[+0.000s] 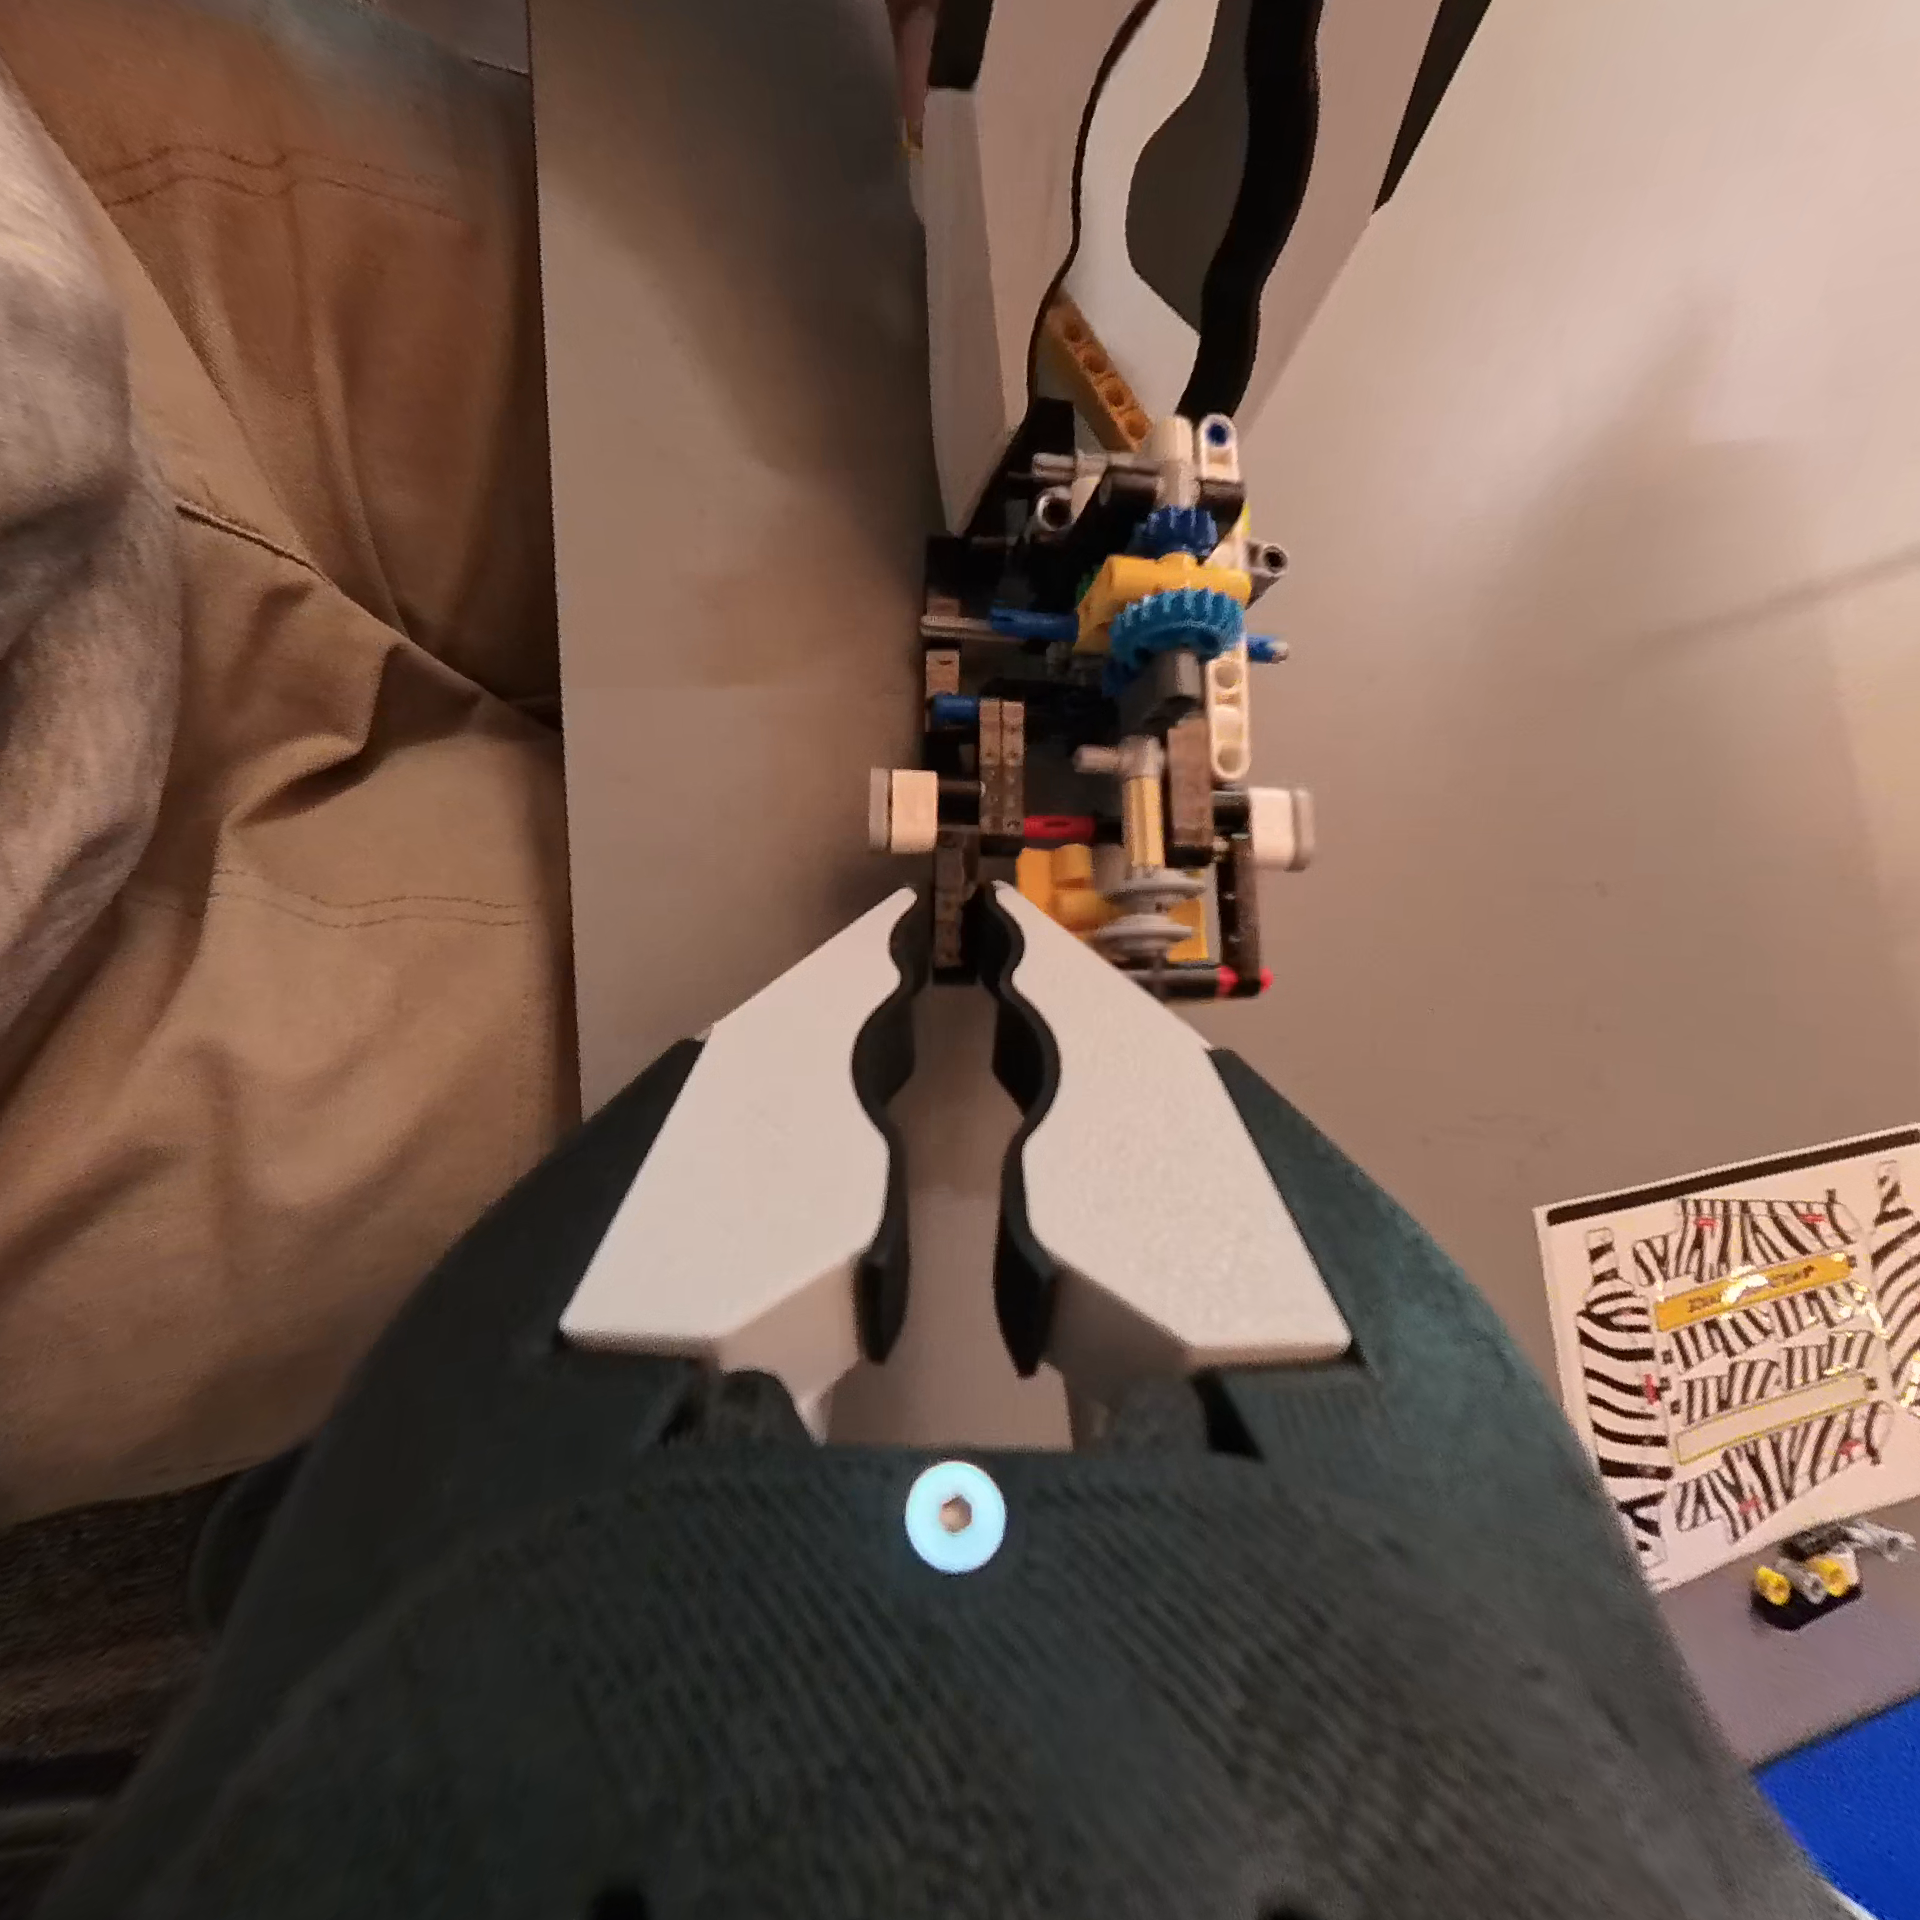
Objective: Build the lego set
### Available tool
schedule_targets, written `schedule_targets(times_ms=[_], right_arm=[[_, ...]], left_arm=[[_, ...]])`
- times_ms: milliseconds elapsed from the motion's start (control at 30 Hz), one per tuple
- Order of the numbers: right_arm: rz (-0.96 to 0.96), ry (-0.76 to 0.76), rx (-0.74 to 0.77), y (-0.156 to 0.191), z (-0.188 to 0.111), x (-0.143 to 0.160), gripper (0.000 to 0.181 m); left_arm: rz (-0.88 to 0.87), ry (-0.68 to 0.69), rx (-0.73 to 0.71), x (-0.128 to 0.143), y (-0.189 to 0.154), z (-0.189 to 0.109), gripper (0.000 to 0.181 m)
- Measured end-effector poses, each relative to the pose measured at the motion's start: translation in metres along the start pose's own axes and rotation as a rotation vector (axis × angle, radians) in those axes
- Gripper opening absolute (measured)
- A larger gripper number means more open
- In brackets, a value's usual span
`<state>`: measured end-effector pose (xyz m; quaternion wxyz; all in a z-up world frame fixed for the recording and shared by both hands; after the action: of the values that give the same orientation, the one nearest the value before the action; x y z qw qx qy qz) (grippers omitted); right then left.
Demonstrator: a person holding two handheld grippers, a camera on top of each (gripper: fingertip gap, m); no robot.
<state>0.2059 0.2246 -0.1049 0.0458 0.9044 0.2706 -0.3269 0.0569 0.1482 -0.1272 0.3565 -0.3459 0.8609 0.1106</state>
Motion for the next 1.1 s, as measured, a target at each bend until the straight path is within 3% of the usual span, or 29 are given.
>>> schedule_targets(times_ms=[800, 1100], right_arm=[[0.138, -0.037, -0.1, 0.005, -0.009, 0.012, 0.007], [0.253, -0.15, -0.124, 0.017, -0.027, 0.027, 0.006]], left_arm=[[-0.059, -0.026, 0.032, 0.005, 0.004, -0.001, 0.046], [-0.071, -0.036, 0.013, 0.009, 0.009, 0.001, 0.046]])
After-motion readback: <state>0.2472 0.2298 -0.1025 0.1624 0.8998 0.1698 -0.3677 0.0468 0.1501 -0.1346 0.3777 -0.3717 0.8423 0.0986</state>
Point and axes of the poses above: each gripper's, where its closed fingertips meet, z out along the fingers, x out of its underside, y = z × x across the jaws, the point moved 7 cm from there along -z, back along the fingers, and after that the axes turned 12 degrees about z, right-handed, at the moved point
